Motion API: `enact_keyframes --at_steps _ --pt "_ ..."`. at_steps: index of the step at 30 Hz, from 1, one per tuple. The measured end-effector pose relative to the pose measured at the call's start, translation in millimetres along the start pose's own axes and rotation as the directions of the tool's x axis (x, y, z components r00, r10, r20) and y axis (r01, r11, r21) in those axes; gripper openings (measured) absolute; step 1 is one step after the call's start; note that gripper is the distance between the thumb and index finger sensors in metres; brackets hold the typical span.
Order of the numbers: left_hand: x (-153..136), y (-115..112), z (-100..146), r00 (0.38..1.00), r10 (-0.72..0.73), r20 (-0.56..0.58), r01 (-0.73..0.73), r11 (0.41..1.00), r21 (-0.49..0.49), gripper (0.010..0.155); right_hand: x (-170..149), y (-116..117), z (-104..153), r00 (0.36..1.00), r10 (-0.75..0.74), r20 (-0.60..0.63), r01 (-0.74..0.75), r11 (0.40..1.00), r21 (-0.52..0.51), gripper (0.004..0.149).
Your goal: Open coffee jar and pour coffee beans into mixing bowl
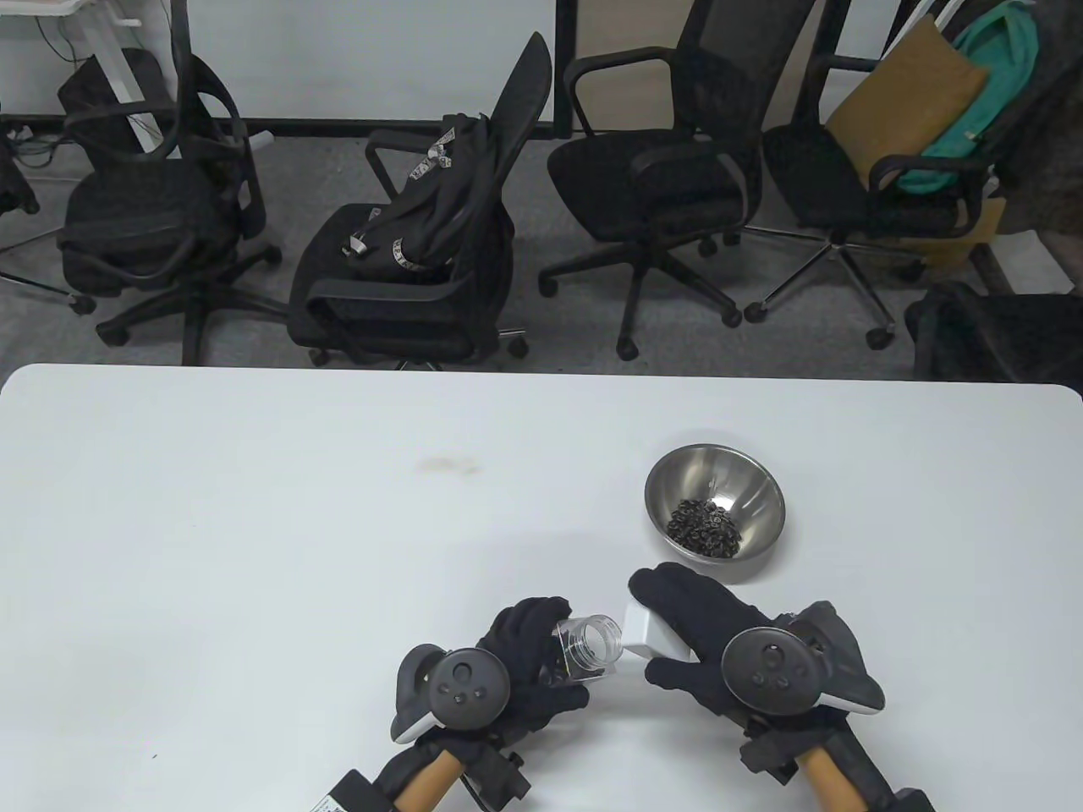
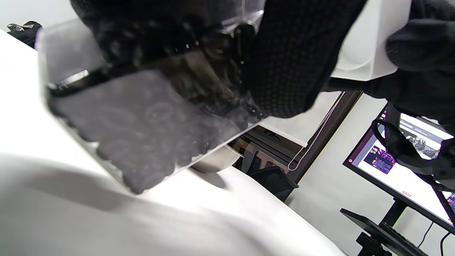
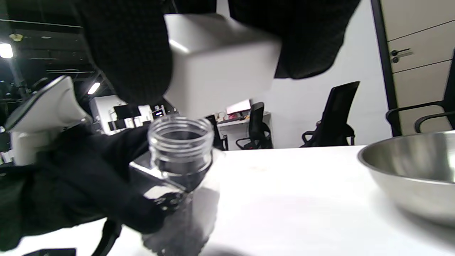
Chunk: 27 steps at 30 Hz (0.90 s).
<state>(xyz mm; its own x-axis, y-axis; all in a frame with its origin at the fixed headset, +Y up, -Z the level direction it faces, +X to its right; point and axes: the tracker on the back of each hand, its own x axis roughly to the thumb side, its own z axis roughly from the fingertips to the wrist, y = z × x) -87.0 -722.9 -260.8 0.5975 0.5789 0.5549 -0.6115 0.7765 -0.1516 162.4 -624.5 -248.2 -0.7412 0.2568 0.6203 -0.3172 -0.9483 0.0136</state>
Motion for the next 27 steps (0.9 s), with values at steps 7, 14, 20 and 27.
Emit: enact_keyframes --at_steps 7,14,20,27 --pt "4 -3 -2 1.0 -0.018 0.025 0.019 0.999 -0.025 0.094 13 17 -4 0.997 0.051 0.054 -0.054 0.996 0.065 0.086" --pt "11 -4 -2 0.997 -0.038 0.066 0.04 0.999 -0.037 0.094 19 29 -8 0.994 0.059 0.088 -0.067 0.993 0.092 0.086" --pt "18 -6 -1 0.992 -0.065 0.103 0.07 0.997 -0.045 0.094 21 38 -10 0.991 0.074 0.108 -0.087 0.988 0.128 0.086" --pt "19 -6 0 0.991 -0.075 0.11 0.08 0.996 -0.048 0.095 20 38 -10 0.99 0.079 0.117 -0.093 0.988 0.127 0.084"
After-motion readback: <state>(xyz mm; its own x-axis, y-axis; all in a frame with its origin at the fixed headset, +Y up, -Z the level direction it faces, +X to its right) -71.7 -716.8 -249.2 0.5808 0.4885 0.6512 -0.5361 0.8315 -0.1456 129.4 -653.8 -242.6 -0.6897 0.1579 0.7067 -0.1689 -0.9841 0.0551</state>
